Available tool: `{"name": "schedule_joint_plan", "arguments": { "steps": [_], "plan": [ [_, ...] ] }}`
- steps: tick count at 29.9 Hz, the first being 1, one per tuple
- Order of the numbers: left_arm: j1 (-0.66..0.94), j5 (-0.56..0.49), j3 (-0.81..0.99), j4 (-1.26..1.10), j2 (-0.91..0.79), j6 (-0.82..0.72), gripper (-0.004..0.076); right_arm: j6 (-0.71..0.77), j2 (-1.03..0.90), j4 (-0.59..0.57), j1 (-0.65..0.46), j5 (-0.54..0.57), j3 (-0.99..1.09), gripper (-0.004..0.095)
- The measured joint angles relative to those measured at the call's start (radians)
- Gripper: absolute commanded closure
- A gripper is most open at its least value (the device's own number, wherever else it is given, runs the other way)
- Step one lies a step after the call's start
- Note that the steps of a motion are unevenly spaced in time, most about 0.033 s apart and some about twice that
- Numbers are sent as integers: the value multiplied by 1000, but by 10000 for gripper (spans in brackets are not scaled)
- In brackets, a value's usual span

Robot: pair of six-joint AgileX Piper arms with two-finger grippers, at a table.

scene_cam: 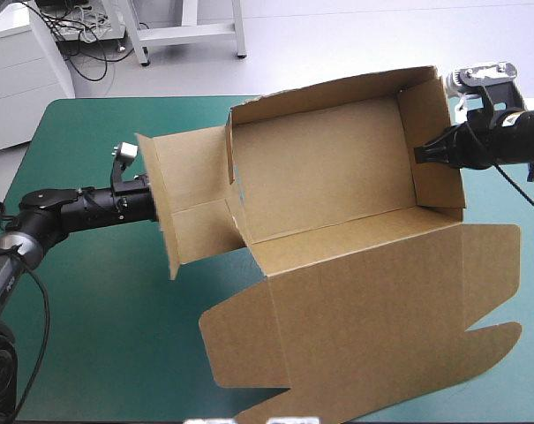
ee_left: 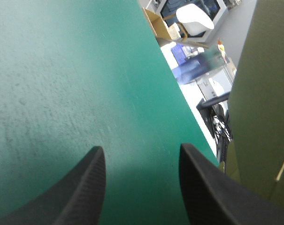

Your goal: Fold the box

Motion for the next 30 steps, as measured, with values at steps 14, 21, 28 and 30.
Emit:
{"name": "schedule_joint_plan", "arguments": {
  "steps": [14, 21, 28, 30],
  "plan": [
    [-51, 9, -22, -41, -79, -34, 272, 49, 0, -79, 1, 0, 0, 931],
    [-60, 11, -24, -81, -110, -39, 272, 60, 0, -78, 1, 0, 0, 930],
    [-133, 11, -26, -127, -114, -36, 251, 74, 0, -79, 1, 0, 0, 929],
    [-148, 12, -26, -159, -115, -28, 239, 78, 0, -79, 2, 0, 0, 929]
  ]
}}
